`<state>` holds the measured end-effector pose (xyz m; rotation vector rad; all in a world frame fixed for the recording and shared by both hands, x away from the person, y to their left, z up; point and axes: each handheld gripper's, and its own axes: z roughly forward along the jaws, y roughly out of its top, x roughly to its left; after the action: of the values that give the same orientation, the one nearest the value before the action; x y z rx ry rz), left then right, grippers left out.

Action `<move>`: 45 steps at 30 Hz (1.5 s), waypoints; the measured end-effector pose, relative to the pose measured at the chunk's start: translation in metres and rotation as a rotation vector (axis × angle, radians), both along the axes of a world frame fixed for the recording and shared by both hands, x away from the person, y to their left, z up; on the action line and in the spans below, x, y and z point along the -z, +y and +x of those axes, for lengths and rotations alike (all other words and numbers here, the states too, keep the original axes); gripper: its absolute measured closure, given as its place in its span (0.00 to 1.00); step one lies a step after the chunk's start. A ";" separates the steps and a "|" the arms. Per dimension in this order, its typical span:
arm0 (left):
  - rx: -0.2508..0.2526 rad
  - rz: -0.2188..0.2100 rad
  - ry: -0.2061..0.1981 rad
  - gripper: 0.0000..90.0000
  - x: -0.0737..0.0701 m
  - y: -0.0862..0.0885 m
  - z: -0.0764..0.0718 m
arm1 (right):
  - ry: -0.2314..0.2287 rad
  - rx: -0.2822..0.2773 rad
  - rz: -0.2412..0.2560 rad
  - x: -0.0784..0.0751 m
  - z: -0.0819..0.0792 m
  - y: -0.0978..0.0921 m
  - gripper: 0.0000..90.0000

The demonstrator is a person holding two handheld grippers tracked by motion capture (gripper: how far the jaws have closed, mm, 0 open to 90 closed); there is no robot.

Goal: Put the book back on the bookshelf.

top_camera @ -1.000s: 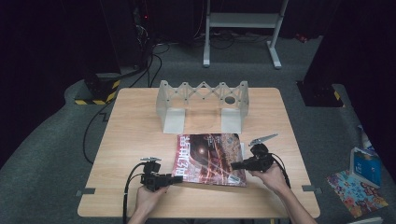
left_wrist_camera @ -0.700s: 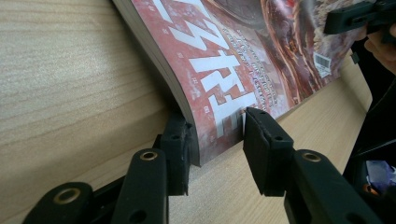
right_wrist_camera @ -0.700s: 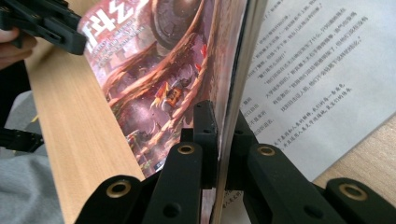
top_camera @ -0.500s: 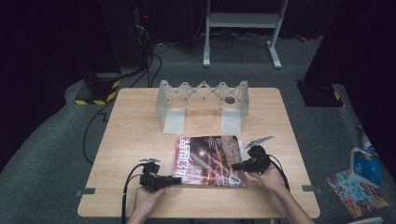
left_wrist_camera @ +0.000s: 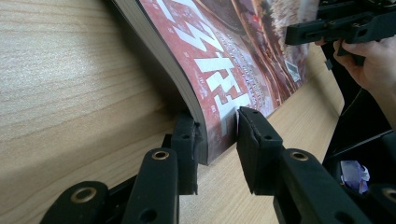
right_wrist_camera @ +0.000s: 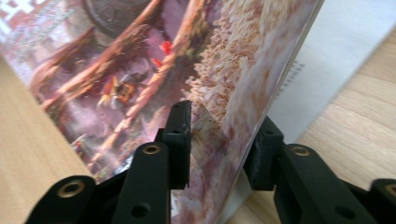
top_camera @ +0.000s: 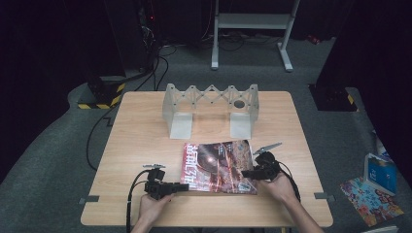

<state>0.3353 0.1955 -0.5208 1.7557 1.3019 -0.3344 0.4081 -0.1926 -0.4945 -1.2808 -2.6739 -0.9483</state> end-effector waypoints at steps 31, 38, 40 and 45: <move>-0.007 -0.042 0.015 0.74 -0.009 0.003 0.006 | -0.108 0.213 -0.203 0.002 0.010 -0.002 1.00; -0.017 -0.051 0.044 0.72 -0.006 0.004 0.011 | -0.143 0.189 -0.211 0.002 0.007 0.002 1.00; -0.017 -0.061 0.056 0.72 -0.005 0.004 0.013 | -0.147 0.188 -0.211 0.002 0.006 0.003 1.00; -0.031 -0.081 0.060 0.72 -0.005 0.003 0.017 | -0.173 0.165 -0.221 0.001 0.003 0.005 1.00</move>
<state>0.3527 0.1987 -0.5161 1.6672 1.3382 -0.4202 0.4107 -0.1878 -0.4958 -1.5501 -2.9124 -0.8324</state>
